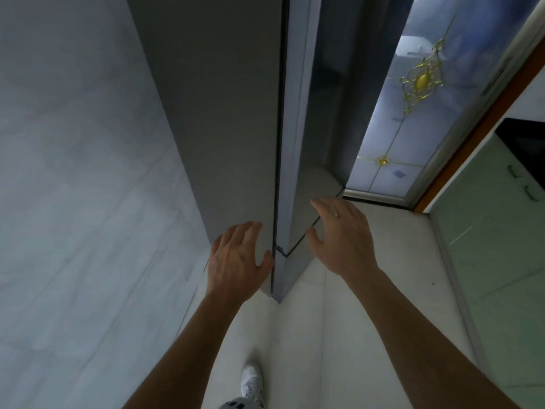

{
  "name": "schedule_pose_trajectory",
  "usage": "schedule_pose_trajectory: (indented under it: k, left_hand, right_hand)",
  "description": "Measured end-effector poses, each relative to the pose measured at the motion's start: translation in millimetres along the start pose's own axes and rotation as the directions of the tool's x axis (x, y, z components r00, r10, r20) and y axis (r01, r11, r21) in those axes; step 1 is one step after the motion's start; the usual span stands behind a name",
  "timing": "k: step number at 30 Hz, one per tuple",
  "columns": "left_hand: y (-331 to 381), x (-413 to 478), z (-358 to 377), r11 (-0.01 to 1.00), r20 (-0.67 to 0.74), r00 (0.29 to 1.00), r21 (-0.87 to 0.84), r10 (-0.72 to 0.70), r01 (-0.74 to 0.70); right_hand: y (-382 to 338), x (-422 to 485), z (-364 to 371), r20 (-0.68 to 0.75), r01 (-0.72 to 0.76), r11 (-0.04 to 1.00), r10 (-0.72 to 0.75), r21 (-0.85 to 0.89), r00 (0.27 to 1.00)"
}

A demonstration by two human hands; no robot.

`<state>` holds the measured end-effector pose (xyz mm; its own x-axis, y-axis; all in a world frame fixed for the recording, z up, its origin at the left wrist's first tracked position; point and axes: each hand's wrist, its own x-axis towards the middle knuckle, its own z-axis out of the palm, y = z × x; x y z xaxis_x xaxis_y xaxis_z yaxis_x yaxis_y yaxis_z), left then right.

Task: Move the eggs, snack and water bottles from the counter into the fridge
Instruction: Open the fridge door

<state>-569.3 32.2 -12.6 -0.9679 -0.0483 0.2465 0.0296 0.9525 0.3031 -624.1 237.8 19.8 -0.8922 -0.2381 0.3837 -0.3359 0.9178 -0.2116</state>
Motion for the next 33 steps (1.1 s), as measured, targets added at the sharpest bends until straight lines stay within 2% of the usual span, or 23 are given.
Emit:
schedule_pose_trajectory:
  k: [8,13,17,21,27,33]
  left_hand:
    - [-39.4,110.7,-10.3,0.989,-0.121,0.993,-0.144,0.004,-0.022]
    - [-38.2,147.1,-17.3,0.954,-0.215,0.976,-0.290,0.019,-0.082]
    - [-20.2,169.8,-20.6,0.892,-0.336,0.941,-0.412,0.042,-0.187]
    - [6.8,190.9,-21.8,0.812,-0.408,0.909,-0.499,0.088,-0.303]
    - [28.4,223.9,-16.8,0.809,-0.403,0.890,-0.438,0.213,-0.392]
    - [32.9,234.9,-5.5,0.836,-0.427,0.869,-0.358,0.249,-0.415]
  right_hand:
    - [-47.0,112.9,10.6,-0.263,0.206,0.978,-0.203,-0.015,0.943]
    - [-46.9,164.3,-28.4,-0.320,0.326,0.927,-0.371,-0.188,0.872]
    - [-43.0,203.6,-65.0,-0.294,0.428,0.831,-0.534,-0.354,0.793]
    - [-34.8,242.6,-95.8,-0.226,0.526,0.671,-0.704,-0.522,0.673]
    - [-24.8,289.2,-121.2,-0.071,0.548,0.464,-0.804,-0.696,0.591]
    - [-20.4,296.3,-119.9,-0.085,0.546,0.422,-0.840,-0.724,0.536]
